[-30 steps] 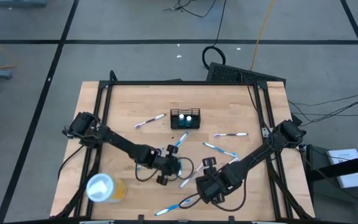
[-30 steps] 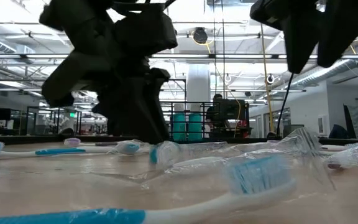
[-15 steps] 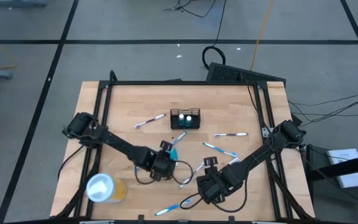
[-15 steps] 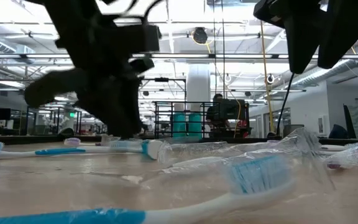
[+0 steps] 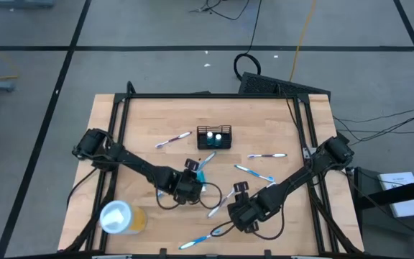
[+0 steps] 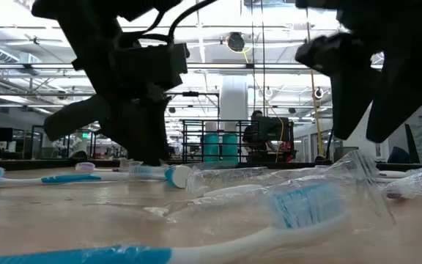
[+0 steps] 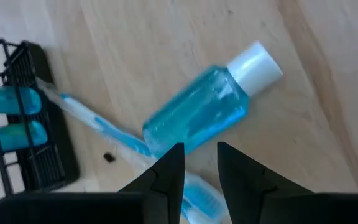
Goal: Pick & Place toothbrushing station
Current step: Put the blue mouthwash bottle into the black organizer
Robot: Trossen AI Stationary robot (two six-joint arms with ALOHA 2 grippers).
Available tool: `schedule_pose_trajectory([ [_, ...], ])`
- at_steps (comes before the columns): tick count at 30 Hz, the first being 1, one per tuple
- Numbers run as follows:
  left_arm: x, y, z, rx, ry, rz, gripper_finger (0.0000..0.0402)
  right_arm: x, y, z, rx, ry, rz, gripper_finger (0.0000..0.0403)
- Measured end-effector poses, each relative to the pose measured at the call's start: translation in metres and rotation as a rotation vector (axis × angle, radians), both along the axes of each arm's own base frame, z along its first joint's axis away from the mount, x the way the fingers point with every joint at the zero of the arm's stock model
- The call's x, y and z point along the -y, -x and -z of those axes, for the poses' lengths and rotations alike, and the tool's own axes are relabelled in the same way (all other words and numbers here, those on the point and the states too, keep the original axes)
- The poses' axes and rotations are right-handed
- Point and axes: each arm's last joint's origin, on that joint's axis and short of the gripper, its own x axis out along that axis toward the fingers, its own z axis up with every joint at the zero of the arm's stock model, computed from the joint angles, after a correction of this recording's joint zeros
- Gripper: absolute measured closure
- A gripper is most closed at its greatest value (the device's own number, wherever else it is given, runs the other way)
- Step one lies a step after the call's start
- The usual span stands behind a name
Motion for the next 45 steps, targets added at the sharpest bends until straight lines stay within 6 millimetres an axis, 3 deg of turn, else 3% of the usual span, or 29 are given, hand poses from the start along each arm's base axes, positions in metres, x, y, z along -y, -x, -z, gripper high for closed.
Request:
schedule_pose_trajectory([
  [7,-0.007,-0.006,0.006,-0.005,0.016,0.026,0.03,0.019,0.022,-0.004,0.073,-0.051,0.051,0.0266],
  [16,0.014,-0.008,0.012,0.06,0.087,0.029,0.03,0.032,0.047,-0.018,0.253,-0.106,0.137,0.0266],
  [20,0.022,-0.009,0.01,0.1,0.105,0.056,0.03,0.031,0.047,-0.015,0.288,-0.126,0.116,0.0266],
  [26,0.013,-0.022,0.012,0.17,0.134,0.058,0.03,0.033,0.046,-0.016,0.313,-0.09,0.118,0.0266],
  [33,0.011,-0.015,0.018,0.021,0.266,0.099,0.03,0.03,0.048,-0.016,0.312,-0.081,0.118,0.0266],
  [37,0.017,-0.016,0.017,0.035,0.307,0.147,0.03,0.031,0.048,-0.016,0.313,-0.082,0.119,0.0266],
  [45,-0.001,-0.03,0.014,0.141,0.261,0.102,0.03,0.03,0.047,-0.016,0.316,-0.084,0.12,0.0266],
])
